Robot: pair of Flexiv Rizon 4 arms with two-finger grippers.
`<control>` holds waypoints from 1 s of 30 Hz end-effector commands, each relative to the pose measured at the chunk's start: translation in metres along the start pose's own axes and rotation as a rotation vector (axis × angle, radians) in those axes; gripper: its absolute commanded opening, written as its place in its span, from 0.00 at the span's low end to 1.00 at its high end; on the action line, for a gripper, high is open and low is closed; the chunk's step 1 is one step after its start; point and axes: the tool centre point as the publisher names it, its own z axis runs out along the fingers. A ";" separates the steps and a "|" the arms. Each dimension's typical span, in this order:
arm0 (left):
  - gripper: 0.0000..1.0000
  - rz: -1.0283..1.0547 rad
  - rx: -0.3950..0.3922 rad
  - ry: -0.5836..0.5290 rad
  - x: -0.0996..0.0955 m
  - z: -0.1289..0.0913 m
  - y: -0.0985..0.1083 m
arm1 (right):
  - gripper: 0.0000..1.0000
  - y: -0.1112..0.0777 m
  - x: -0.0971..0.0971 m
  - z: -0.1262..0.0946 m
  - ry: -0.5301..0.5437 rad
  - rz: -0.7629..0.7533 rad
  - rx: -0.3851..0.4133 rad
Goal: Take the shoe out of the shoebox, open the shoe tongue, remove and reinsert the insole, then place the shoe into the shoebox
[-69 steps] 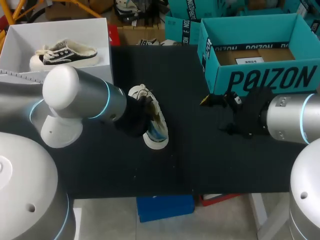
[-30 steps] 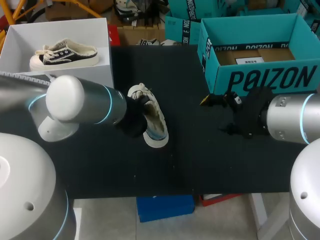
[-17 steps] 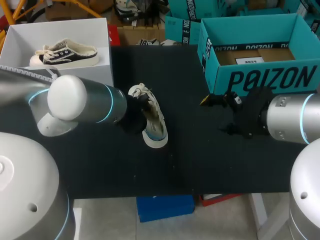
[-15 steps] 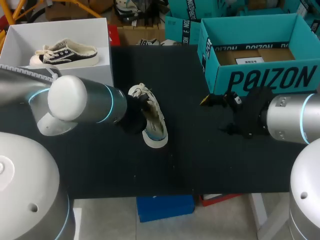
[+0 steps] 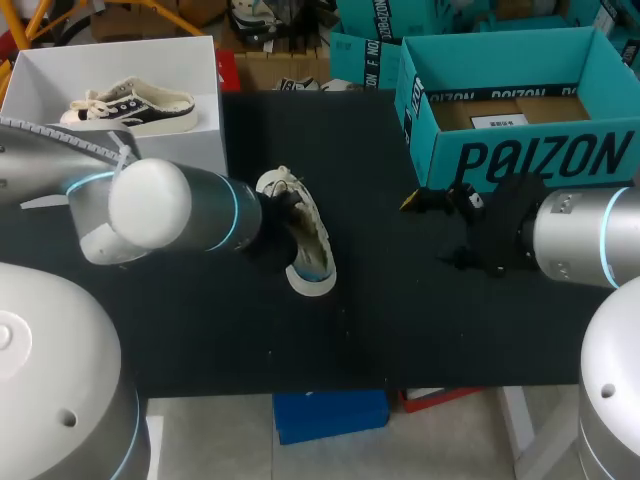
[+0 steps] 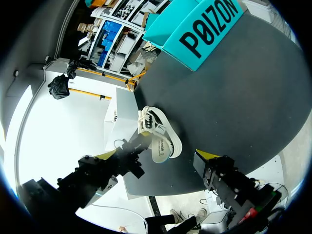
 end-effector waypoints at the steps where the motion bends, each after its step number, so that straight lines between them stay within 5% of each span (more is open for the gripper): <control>1: 0.36 -0.005 0.010 -0.009 0.002 0.007 -0.002 | 1.00 0.002 -0.005 -0.004 0.010 0.008 0.031; 6: 0.32 -0.012 0.016 -0.009 0.004 0.008 -0.002 | 1.00 0.002 -0.005 -0.004 0.010 0.008 0.031; 7: 0.27 -0.014 0.017 -0.008 0.005 0.008 -0.002 | 1.00 0.002 -0.005 -0.004 0.010 0.008 0.031; 9: 0.00 -0.016 0.019 -0.006 0.006 0.009 -0.001 | 1.00 0.002 -0.005 -0.004 0.010 0.008 0.031; 30: 0.00 -0.041 0.052 -0.074 -0.009 -0.008 -0.006 | 1.00 0.002 -0.005 -0.004 0.010 0.008 0.031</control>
